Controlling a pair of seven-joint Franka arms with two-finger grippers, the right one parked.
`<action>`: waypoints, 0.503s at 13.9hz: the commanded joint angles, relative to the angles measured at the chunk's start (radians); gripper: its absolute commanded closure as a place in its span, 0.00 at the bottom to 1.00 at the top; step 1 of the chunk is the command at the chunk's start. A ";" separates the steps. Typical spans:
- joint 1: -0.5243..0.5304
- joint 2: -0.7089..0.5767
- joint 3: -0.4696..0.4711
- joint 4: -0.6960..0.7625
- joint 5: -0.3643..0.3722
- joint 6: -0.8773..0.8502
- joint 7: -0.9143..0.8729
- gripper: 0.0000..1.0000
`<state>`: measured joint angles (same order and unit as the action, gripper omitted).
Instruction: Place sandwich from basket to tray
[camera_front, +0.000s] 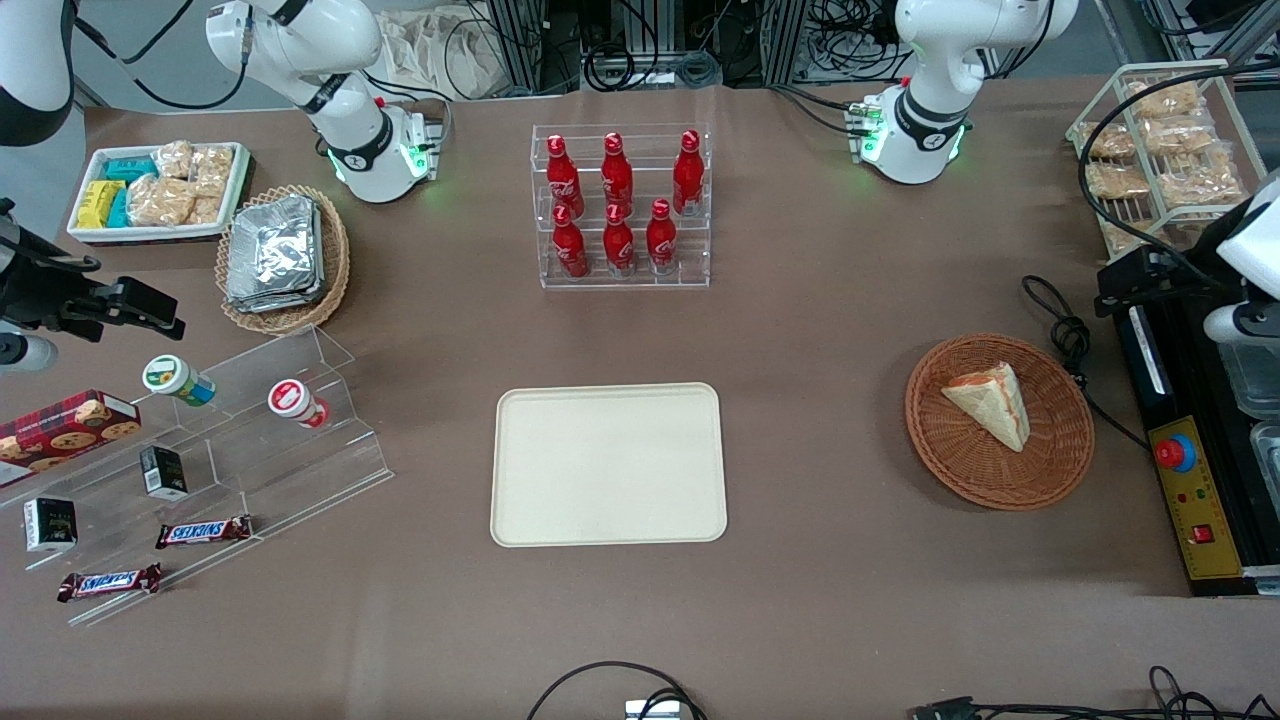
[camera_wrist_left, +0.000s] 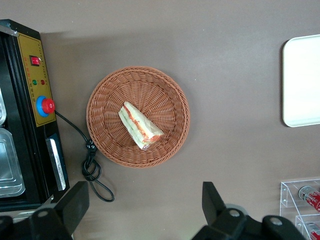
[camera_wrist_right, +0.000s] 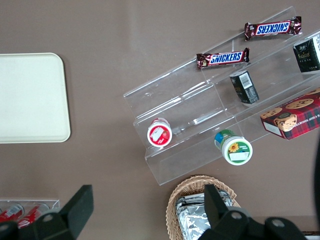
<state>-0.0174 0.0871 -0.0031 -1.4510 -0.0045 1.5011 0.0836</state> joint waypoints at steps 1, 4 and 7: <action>-0.004 0.016 0.000 0.029 0.006 -0.007 0.011 0.00; -0.004 0.017 0.002 0.031 0.040 -0.009 0.010 0.00; -0.004 0.045 0.000 0.015 0.061 -0.002 -0.013 0.00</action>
<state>-0.0173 0.1001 -0.0032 -1.4515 0.0364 1.5002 0.0825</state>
